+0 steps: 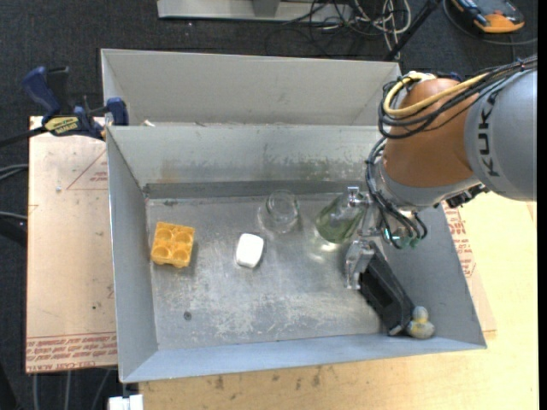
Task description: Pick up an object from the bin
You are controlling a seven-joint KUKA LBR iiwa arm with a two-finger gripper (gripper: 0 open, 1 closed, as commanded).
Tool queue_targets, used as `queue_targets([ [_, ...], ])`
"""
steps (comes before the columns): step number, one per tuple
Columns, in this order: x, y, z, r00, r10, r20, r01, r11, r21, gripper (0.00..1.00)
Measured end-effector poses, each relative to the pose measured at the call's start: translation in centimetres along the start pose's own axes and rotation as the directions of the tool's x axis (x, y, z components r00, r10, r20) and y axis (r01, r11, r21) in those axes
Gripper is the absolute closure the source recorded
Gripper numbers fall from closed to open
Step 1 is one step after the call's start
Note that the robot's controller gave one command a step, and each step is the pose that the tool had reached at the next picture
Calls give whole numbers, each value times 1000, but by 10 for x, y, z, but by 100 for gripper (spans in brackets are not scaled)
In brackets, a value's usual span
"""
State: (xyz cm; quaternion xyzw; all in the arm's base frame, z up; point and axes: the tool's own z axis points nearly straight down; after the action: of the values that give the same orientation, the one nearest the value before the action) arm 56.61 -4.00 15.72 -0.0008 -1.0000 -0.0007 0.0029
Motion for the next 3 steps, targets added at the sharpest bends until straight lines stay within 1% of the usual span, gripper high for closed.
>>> queue_targets([
  [1,-2,0,-4,1000,-1,7,1,1000,1,0],
  [2,-55,-14,17,1000,3,13,-3,1000,0,0],
  [3,-83,-15,63,1000,-16,15,16,1000,2,0],
])
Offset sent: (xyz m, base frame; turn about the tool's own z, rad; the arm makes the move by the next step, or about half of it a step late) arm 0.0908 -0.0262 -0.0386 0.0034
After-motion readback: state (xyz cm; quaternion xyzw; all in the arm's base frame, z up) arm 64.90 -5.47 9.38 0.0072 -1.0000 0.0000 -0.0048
